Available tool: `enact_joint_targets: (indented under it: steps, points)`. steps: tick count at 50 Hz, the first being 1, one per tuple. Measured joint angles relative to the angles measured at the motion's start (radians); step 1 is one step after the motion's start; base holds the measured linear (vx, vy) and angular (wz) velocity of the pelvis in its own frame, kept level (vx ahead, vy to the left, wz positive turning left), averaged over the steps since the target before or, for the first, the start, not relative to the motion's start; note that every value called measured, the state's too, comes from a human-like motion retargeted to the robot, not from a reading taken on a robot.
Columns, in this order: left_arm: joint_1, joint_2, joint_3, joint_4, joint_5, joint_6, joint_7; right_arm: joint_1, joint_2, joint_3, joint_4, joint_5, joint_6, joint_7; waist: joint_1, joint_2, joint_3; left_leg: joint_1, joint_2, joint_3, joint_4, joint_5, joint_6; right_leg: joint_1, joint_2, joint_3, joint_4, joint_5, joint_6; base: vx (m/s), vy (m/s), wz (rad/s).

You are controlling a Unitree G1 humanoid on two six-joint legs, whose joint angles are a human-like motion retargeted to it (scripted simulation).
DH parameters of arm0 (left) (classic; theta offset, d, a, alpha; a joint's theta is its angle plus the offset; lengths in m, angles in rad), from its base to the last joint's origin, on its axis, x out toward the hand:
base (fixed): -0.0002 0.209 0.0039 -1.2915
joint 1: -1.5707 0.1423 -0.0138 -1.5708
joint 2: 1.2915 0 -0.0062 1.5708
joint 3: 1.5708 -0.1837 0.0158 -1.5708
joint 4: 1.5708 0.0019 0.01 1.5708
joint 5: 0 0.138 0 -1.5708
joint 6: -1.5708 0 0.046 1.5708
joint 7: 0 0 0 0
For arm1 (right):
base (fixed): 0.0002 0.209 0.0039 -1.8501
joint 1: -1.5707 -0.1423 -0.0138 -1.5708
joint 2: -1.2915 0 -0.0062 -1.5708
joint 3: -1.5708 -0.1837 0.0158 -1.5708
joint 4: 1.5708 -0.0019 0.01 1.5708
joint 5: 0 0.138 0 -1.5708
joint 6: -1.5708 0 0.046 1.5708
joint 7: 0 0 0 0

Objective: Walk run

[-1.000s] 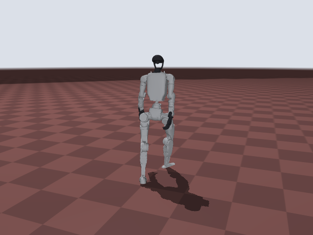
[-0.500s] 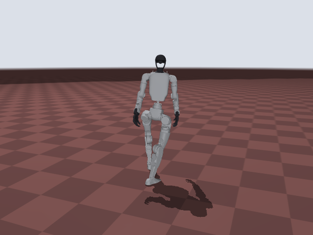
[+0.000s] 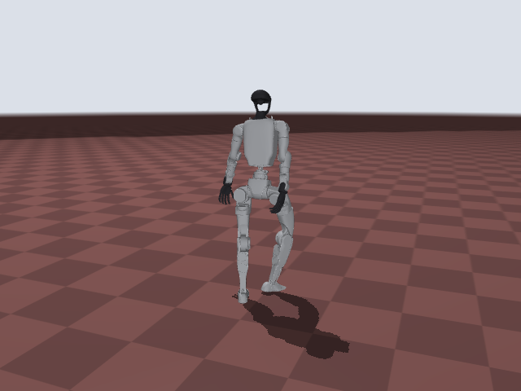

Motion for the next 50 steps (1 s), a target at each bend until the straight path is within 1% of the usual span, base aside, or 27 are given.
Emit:
enact_joint_targets:
  steps: [3,5,6,7,8,10,12,13,15,17,18,20,21,23,25,29,32,35,37,40,41,43,45,46,47,48,50]
  points:
    - [-0.022,0.022,0.003,-0.084,-0.042,-0.060,-0.009,0.002,0.008,-0.027,0.033,-0.009,0.027,0.013,-0.038,-0.032,0.009,0.095,-0.059,-0.026,-0.035,-0.040,-0.013,-0.076,0.039,0.055,-0.287,-0.045,0.036,0.69,-0.09,0.42]
    - [-0.021,0.014,0.016,-0.106,-0.076,-0.114,0.023,0.002,0.009,-0.044,0.047,-0.020,0.037,0.020,-0.052,-0.040,0.002,0.148,-0.082,-0.037,-0.046,-0.065,-0.026,-0.134,0.072,0.150,-0.396,-0.041,0.085,0.90,-0.11,0.21]
    - [-0.013,0.006,0.025,-0.103,-0.093,-0.129,0.044,-0.001,0.006,-0.047,0.050,-0.025,0.037,0.025,-0.046,-0.041,-0.004,0.166,-0.091,-0.041,-0.043,-0.071,-0.036,-0.146,0.077,0.132,-0.407,-0.047,0.082,0.92,-0.11,-0.12]
    - [-0.003,-0.004,0.036,-0.099,-0.107,-0.139,0.062,-0.005,0.003,-0.050,0.053,-0.030,0.038,0.029,-0.041,-0.039,-0.011,0.182,-0.097,-0.047,-0.038,-0.072,-0.048,-0.155,0.082,0.117,-0.405,-0.050,0.060,0.92,-0.10,-0.34]
    - [0.011,-0.018,0.049,-0.090,-0.115,-0.138,0.071,-0.014,-0.001,-0.054,0.055,-0.034,0.040,0.028,-0.037,-0.030,-0.020,0.192,-0.097,-0.057,-0.029,-0.064,-0.062,-0.158,0.088,0.105,-0.379,-0.048,0.002,0.88,-0.07,-0.21]
    - [0.054,-0.045,0.081,-0.069,-0.109,-0.120,0.057,-0.031,-0.006,-0.066,0.049,-0.042,0.044,0.011,-0.053,-0.012,-0.043,0.212,-0.099,-0.077,-0.001,-0.009,-0.090,-0.146,0.079,0.052,-0.327,-0.004,-0.068,0.90,-0.07,0.15]
    - [0.114,-0.069,0.114,-0.041,-0.068,-0.080,0.011,-0.041,-0.004,-0.066,0.039,-0.028,0.031,-0.005,-0.093,0.008,-0.045,0.241,-0.082,-0.068,0.054,0.123,-0.122,-0.114,0.057,0.041,-0.271,0.044,-0.085,1.24,-0.19,0.81]
    - [0.147,-0.088,0.129,-0.027,-0.036,-0.057,-0.008,-0.049,-0.005,-0.073,0.035,-0.012,0.021,-0.009,-0.112,0.014,-0.044,0.247,-0.067,-0.040,0.095,0.222,-0.119,-0.127,0.045,0.132,-0.210,0.033,-0.089,1.19,-0.15,1.13]
    - [0.208,-0.133,0.135,0.020,0.007,-0.021,-0.012,-0.055,0.000,-0.099,0.010,0.016,0.014,-0.013,-0.119,-0.014,-0.056,0.238,-0.036,0.093,0.219,0.439,-0.067,-0.072,-0.004,0.216,-0.180,-0.034,-0.077,1.09,-0.11,0.70]
    - [0.259,-0.158,0.130,0.072,0.051,0.015,-0.022,-0.061,0.007,-0.108,-0.024,0.051,0.016,0.000,-0.069,-0.075,-0.059,0.197,-0.054,0.197,0.406,0.550,-0.009,0.032,-0.053,0.178,-0.224,-0.072,-0.078,1.07,-0.19,-0.13]
    - [0.275,-0.161,0.111,0.094,0.070,0.035,-0.031,-0.073,0.006,-0.113,-0.037,0.077,0.014,0.011,-0.061,-0.095,-0.053,0.163,-0.031,0.224,0.513,0.532,0.025,0.078,-0.090,0.137,-0.233,-0.087,-0.064,1.15,-0.25,0.34]
    - [0.302,-0.176,0.095,0.126,0.116,0.067,-0.036,-0.112,-0.005,-0.125,-0.053,0.128,0.015,0.012,-0.034,-0.142,-0.033,0.087,0.026,0.293,0.698,0.415,0.078,0.155,-0.121,0.134,-0.258,-0.118,-0.044,0.86,-0.17,0.47]
    - [0.317,-0.184,0.102,0.134,0.141,0.075,-0.035,-0.136,-0.007,-0.123,-0.061,0.151,0.018,-0.003,-0.017,-0.147,-0.020,0.033,0.057,0.303,0.757,0.377,0.079,0.192,-0.111,0.135,-0.281,-0.124,-0.034,0.69,-0.11,0.09]
    - [0.346,-0.198,0.123,0.146,0.180,0.082,-0.036,-0.186,-0.016,-0.105,-0.076,0.193,0.013,-0.034,0.020,-0.125,-0.001,-0.098,0.108,0.275,0.838,0.311,0.049,0.282,-0.057,0.068,-0.364,-0.119,-0.026,0.72,-0.12,-0.29]
    - [0.385,-0.213,0.143,0.152,0.189,0.086,-0.035,-0.227,-0.036,-0.072,-0.096,0.208,-0.004,-0.045,0.075,-0.107,0.005,-0.220,0.115,0.249,0.821,0.253,0.002,0.347,0.011,0.053,-0.444,-0.116,-0.024,0.78,-0.13,-0.67]
    - [0.445,-0.237,0.196,0.172,0.169,0.099,-0.030,-0.293,-0.084,-0.035,-0.164,0.134,-0.024,-0.031,0.175,-0.056,0.015,-0.422,0.102,0.186,0.602,0.172,-0.003,0.467,0.130,0.063,-0.544,-0.137,0.004,0.77,-0.11,-0.67]
    - [0.453,-0.246,0.227,0.200,0.144,0.126,-0.044,-0.334,-0.111,-0.014,-0.224,0.082,-0.043,-0.042,0.224,-0.024,0.035,-0.516,0.071,0.114,0.358,0.160,-0.007,0.554,0.198,0.084,-0.576,-0.172,0.028,0.80,-0.07,-0.55]
    - [0.450,-0.250,0.245,0.201,0.135,0.152,-0.086,-0.352,-0.117,0.018,-0.269,0.071,-0.070,-0.063,0.250,-0.028,0.038,-0.591,0.028,-0.001,0.172,0.158,-0.031,0.612,0.213,0.107,-0.577,-0.196,0.064,0.73,-0.03,-0.40]
    - [0.441,-0.243,0.247,0.201,0.137,0.154,-0.108,-0.346,-0.103,0.036,-0.282,0.073,-0.088,-0.066,0.242,-0.036,0.026,-0.596,0.013,0.027,0.137,0.139,-0.016,0.642,0.213,0.121,-0.563,-0.188,0.101,1.12,0.02,-0.09]
    - [0.419,-0.228,0.243,0.193,0.139,0.151,-0.085,-0.302,-0.075,0.046,-0.285,0.056,-0.097,-0.023,0.241,-0.037,0.003,-0.554,0.036,0.149,0.193,0.199,0.050,0.693,0.219,0.130,-0.524,-0.111,0.163,1.28,0.06,-0.21]
    - [0.411,-0.226,0.241,0.189,0.132,0.148,-0.063,-0.276,-0.069,0.045,-0.281,0.034,-0.094,0.005,0.266,-0.037,-0.001,-0.557,0.040,0.062,0.213,0.220,0.047,0.708,0.214,0.138,-0.500,-0.049,0.176,0.82,-0.01,-0.90]
    - [0.389,-0.226,0.243,0.179,0.105,0.141,-0.027,-0.226,-0.048,0.053,-0.259,-0.010,-0.089,0.025,0.282,-0.039,-0.008,-0.549,0.054,-0.030,0.285,0.187,0.055,0.713,0.196,0.149,-0.425,0.123,0.157,1.04,0.05,-0.93]
    - [0.366,-0.228,0.239,0.155,0.070,0.137,-0.022,-0.176,-0.020,0.068,-0.218,-0.040,-0.078,-0.019,0.261,-0.012,-0.020,-0.493,0.093,-0.063,0.320,0.111,0.060,0.674,0.185,0.135,-0.286,0.324,0.094,1.17,0.09,-0.42]
    - [0.351,-0.225,0.227,0.139,0.053,0.136,-0.034,-0.155,-0.015,0.076,-0.191,-0.043,-0.069,-0.045,0.254,0.014,-0.022,-0.448,0.117,-0.055,0.303,0.091,0.066,0.650,0.185,0.103,-0.192,0.389,0.059,1.01,0.09,-0.44]
    - [0.334,-0.221,0.215,0.124,0.035,0.132,-0.046,-0.137,-0.014,0.084,-0.165,-0.048,-0.061,-0.062,0.248,0.038,-0.023,-0.404,0.147,-0.034,0.289,0.072,0.068,0.625,0.179,0.069,-0.099,0.423,0.027,0.96,0.13,-0.60]
    - [0.311,-0.213,0.204,0.111,0.018,0.125,-0.055,-0.123,-0.017,0.089,-0.140,-0.057,-0.055,-0.063,0.243,0.060,-0.022,-0.362,0.189,0.012,0.278,0.055,0.060,0.595,0.161,0.034,-0.005,0.396,0.001,0.91,0.12,-0.64]
    - [0.261,-0.193,0.193,0.088,-0.010,0.106,-0.054,-0.099,-0.020,0.088,-0.099,-0.092,-0.047,-0.050,0.220,0.088,-0.007,-0.290,0.201,-0.003,0.256,0.022,0.042,0.501,0.116,0.021,0.170,0.297,-0.024,0.85,0.09,-0.50]
